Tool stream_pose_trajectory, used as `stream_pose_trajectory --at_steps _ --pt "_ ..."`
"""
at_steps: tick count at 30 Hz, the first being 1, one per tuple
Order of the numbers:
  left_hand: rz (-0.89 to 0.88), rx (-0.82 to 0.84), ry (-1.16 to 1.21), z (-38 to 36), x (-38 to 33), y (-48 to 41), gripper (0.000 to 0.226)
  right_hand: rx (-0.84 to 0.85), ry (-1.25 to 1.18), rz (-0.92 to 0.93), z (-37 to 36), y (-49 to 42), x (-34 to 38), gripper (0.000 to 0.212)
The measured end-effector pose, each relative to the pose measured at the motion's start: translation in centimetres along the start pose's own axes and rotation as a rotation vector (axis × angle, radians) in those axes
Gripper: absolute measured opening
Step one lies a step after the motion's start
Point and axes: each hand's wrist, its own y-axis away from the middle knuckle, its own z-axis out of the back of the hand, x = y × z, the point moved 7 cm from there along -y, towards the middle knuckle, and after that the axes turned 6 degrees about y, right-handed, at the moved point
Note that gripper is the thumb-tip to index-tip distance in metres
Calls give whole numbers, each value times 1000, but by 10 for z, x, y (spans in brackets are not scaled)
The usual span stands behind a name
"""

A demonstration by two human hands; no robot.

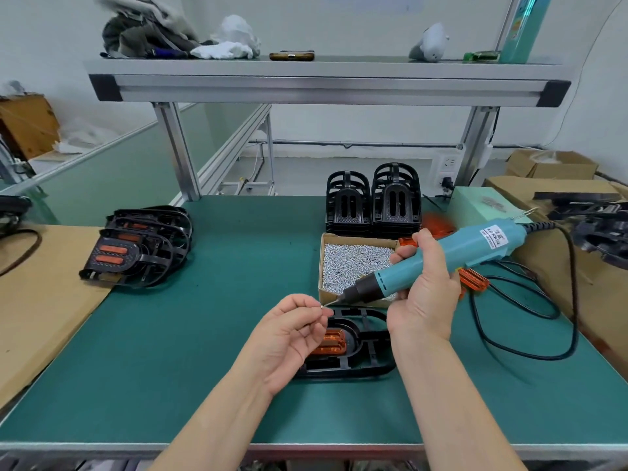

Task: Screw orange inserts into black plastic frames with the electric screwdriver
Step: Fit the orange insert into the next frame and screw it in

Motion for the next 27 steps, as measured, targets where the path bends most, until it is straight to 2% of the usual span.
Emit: stream_pose_trajectory --at_steps 16,27 --pt "7 -30 42 5 1 7 14 -7 27 -37 2 5 -10 20" --pt "-94 -30 -27 3 3 7 14 -14 27 -32 8 2 -10 16"
